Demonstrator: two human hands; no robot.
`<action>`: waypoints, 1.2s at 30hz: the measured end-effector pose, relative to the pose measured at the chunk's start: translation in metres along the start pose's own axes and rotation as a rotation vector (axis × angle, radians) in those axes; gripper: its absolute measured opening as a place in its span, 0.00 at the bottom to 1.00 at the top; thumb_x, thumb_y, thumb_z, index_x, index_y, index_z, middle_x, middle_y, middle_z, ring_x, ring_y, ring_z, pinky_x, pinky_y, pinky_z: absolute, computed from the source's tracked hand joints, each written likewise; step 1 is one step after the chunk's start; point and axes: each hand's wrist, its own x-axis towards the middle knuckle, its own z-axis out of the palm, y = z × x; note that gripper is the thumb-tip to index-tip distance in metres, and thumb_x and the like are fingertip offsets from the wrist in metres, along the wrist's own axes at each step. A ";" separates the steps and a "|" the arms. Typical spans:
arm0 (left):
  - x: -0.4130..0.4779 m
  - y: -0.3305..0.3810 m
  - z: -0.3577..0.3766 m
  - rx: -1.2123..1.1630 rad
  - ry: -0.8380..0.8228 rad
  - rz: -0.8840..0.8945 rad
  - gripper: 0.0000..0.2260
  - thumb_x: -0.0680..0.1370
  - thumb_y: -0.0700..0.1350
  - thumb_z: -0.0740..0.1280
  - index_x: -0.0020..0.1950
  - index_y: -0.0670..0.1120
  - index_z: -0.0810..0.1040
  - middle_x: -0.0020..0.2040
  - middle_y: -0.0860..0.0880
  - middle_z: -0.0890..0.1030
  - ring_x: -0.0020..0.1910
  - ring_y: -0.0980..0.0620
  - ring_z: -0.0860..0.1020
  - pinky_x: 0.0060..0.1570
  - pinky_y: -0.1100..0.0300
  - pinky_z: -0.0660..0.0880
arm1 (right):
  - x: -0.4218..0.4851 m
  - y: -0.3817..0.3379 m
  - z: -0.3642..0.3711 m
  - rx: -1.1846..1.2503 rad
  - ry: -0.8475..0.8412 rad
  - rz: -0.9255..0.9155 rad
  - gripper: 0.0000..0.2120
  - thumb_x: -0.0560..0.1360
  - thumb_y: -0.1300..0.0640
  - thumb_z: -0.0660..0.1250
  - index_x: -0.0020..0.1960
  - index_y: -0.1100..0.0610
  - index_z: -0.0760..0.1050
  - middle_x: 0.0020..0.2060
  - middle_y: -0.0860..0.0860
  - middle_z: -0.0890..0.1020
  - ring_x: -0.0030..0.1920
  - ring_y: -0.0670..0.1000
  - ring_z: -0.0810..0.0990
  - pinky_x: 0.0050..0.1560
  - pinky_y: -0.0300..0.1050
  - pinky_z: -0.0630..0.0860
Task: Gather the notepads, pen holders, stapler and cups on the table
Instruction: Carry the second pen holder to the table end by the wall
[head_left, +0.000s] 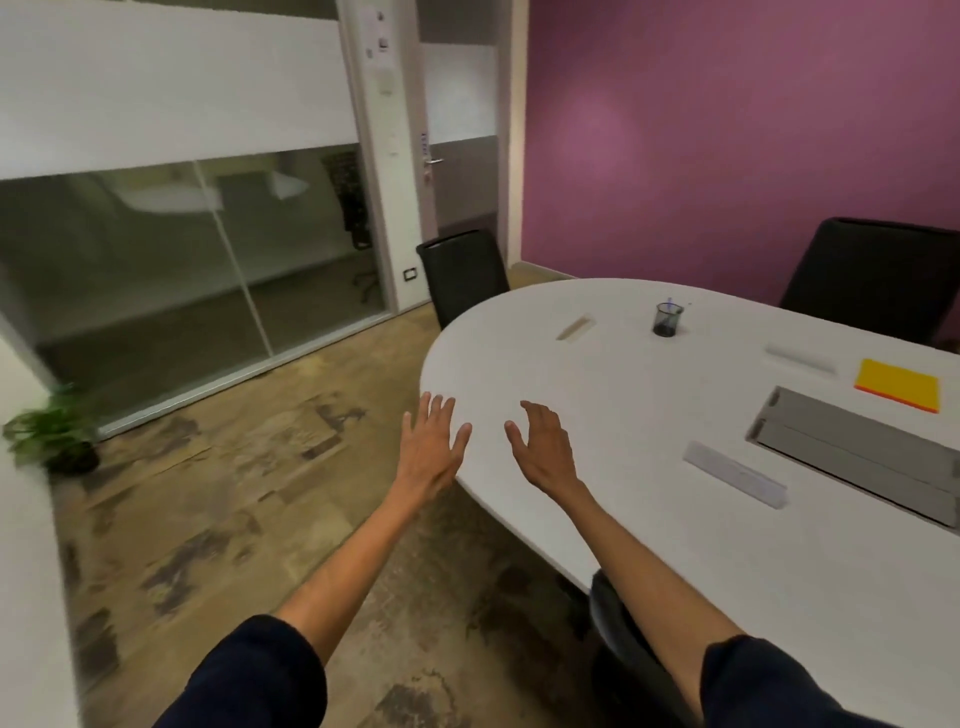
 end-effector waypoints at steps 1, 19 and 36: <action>-0.002 -0.017 -0.006 -0.003 0.013 -0.032 0.28 0.83 0.59 0.48 0.79 0.47 0.56 0.80 0.46 0.56 0.80 0.48 0.48 0.77 0.41 0.47 | 0.004 -0.012 0.012 0.004 0.000 -0.034 0.24 0.81 0.45 0.56 0.73 0.55 0.64 0.72 0.53 0.69 0.71 0.54 0.66 0.70 0.51 0.63; 0.029 -0.263 -0.031 0.028 0.076 -0.386 0.29 0.83 0.60 0.49 0.80 0.48 0.52 0.81 0.48 0.51 0.80 0.51 0.46 0.77 0.44 0.44 | 0.135 -0.158 0.237 0.074 -0.168 -0.317 0.31 0.81 0.42 0.55 0.77 0.57 0.57 0.73 0.58 0.66 0.73 0.57 0.65 0.72 0.53 0.62; 0.262 -0.432 -0.048 0.062 0.127 -0.366 0.36 0.78 0.69 0.47 0.80 0.50 0.49 0.80 0.48 0.51 0.79 0.50 0.45 0.77 0.41 0.45 | 0.357 -0.225 0.370 0.090 -0.096 -0.285 0.27 0.82 0.44 0.54 0.77 0.54 0.57 0.76 0.54 0.62 0.76 0.53 0.58 0.74 0.52 0.58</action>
